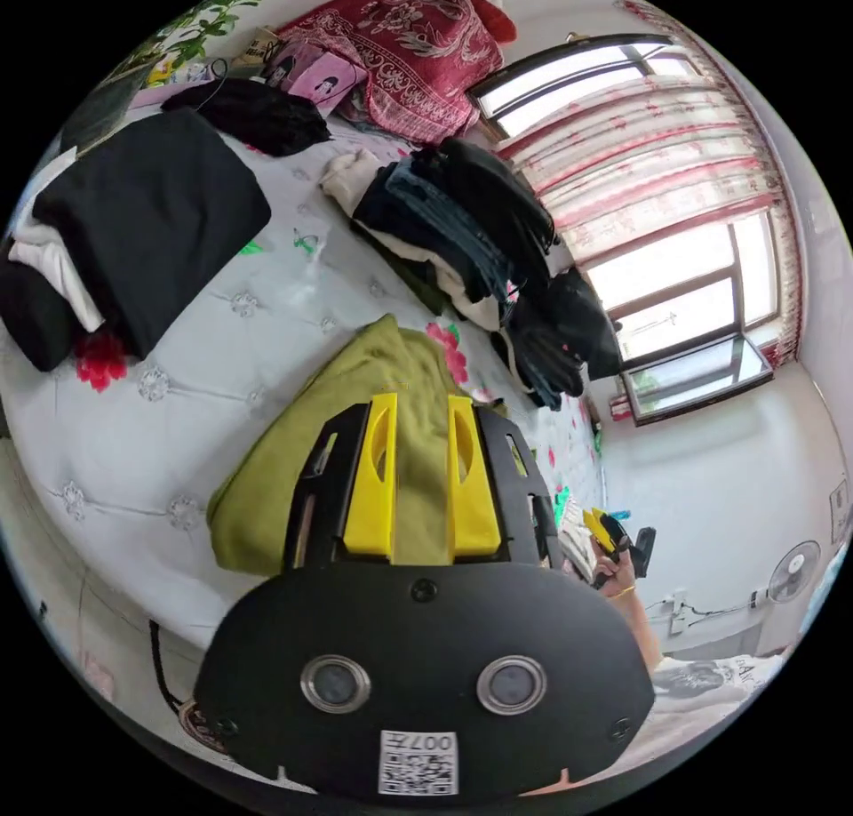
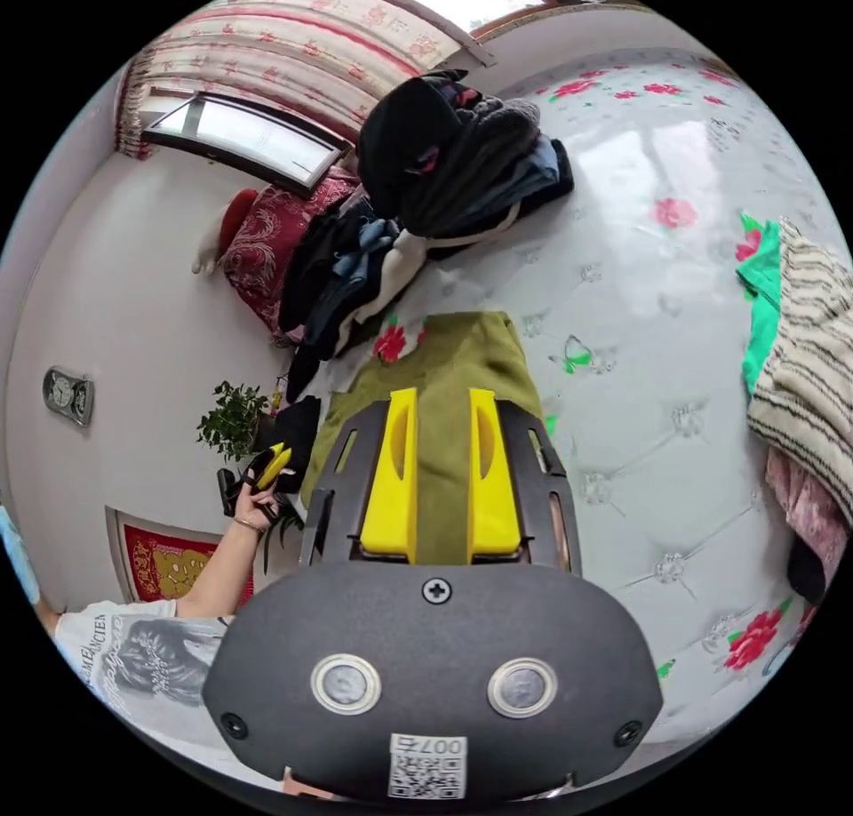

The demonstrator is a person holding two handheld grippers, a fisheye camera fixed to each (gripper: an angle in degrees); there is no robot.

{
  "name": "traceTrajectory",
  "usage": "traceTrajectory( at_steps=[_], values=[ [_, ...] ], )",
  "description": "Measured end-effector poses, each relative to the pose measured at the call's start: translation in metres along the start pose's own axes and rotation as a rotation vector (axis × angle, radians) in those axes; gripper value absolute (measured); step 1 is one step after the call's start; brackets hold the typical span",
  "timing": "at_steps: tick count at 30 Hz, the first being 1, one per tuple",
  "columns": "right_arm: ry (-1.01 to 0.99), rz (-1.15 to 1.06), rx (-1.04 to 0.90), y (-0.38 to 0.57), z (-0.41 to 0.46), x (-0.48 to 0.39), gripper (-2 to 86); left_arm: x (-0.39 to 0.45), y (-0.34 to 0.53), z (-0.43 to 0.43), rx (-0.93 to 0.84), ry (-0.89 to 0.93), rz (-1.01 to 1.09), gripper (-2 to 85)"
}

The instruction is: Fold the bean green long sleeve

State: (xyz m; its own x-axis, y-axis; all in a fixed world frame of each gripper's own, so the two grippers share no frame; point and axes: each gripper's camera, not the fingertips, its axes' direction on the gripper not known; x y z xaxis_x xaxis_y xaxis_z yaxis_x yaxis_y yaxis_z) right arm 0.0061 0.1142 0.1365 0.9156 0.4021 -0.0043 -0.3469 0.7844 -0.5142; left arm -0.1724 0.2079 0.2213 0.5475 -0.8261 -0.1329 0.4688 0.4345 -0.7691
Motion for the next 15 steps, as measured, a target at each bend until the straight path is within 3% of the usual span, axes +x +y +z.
traceTrajectory(
  at_steps=[6,15],
  values=[
    [0.036,0.267,-0.011,0.105,-0.027,0.088,8.1,-0.028,0.077,-0.024,-0.073,-0.22,-0.05,8.5],
    [-0.183,0.399,-0.082,0.101,0.041,0.123,7.2,-0.076,0.075,-0.016,-0.076,-0.181,-0.304,11.1]
  ],
)
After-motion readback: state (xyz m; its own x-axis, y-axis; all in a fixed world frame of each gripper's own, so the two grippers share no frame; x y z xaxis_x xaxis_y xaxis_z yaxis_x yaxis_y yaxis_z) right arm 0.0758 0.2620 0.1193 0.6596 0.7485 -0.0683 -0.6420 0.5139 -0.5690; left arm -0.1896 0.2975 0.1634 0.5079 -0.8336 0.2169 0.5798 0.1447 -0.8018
